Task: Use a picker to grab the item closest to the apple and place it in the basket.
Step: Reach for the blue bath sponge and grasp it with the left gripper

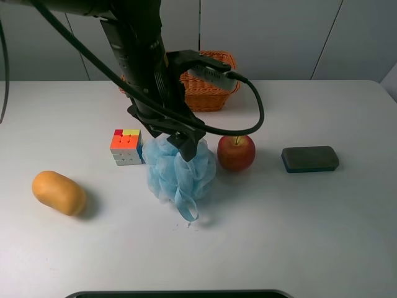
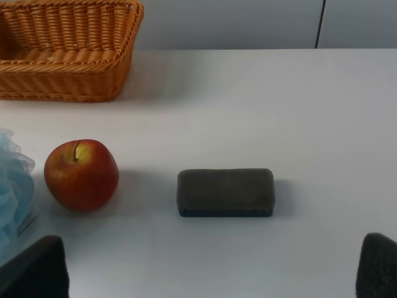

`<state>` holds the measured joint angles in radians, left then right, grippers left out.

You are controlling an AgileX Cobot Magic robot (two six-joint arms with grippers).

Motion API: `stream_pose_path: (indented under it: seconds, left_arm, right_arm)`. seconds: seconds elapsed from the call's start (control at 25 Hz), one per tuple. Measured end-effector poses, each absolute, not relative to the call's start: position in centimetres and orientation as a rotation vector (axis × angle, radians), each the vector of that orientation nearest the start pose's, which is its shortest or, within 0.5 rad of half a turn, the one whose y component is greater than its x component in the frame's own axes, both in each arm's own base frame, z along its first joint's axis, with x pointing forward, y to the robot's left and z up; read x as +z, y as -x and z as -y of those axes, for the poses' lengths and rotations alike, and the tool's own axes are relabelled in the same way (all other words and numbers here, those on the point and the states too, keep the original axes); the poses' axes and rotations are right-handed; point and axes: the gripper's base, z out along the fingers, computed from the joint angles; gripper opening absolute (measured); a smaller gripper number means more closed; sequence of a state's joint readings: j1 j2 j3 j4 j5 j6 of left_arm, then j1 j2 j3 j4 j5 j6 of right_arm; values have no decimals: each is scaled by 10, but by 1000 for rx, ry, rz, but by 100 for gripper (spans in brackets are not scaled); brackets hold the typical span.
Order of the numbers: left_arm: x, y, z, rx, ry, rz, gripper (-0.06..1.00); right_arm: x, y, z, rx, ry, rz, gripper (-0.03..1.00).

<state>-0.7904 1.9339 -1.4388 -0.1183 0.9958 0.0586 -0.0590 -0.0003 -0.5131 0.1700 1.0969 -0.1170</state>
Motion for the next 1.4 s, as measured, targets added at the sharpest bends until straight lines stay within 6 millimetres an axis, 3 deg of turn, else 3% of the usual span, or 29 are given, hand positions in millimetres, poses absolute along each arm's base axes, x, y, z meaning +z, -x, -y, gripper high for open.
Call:
stream_pose_path:
  seconds: [0.24, 0.6, 1.04, 1.24, 1.4]
  left_arm:
    - [169, -274, 296, -233, -1170, -2807, 74]
    - [130, -282, 299, -151, -1206, -2823, 74]
    - [106, -284, 299, -95, -1241, -2853, 74]
    - [103, -284, 298, -72, -1257, -2862, 51]
    - [104, -284, 298, -70, -1259, -2862, 50]
  right_arm:
    - [279, 8, -14, 95, 73, -2055, 70]
    - [279, 8, -14, 95, 73, -2055, 70]
    - [279, 8, -14, 95, 73, -2055, 70]
    - [279, 8, -14, 95, 73, -2055, 70]
    - [279, 8, -14, 95, 73, -2055, 70]
